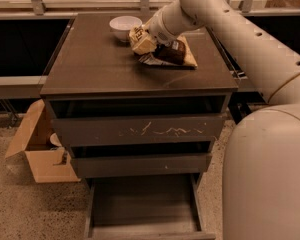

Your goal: Place brown chip bag into bottom drawer

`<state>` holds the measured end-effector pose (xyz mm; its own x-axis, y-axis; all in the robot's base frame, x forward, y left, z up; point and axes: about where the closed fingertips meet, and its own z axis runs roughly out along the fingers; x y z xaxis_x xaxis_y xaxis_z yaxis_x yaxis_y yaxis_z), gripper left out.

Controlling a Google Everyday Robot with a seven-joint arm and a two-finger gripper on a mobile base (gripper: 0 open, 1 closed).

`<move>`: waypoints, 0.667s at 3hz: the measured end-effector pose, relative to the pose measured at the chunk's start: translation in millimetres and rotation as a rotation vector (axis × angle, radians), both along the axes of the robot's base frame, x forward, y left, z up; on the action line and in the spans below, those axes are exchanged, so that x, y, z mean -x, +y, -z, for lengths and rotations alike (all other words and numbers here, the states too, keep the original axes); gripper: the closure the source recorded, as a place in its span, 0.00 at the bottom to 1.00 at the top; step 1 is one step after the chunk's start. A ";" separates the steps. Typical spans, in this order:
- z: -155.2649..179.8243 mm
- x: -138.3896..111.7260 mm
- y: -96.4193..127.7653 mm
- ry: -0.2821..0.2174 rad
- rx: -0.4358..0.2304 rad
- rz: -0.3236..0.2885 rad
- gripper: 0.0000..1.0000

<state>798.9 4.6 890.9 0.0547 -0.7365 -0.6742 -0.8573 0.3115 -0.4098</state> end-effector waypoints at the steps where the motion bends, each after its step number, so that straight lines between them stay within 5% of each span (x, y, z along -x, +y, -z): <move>1: -0.6 0.1 0.0 -0.002 -0.003 0.000 0.89; 2: -0.6 0.1 0.0 -0.002 -0.003 0.000 1.00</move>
Offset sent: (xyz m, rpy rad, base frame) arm -0.0001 0.0000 0.0006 0.0030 -0.0021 0.0004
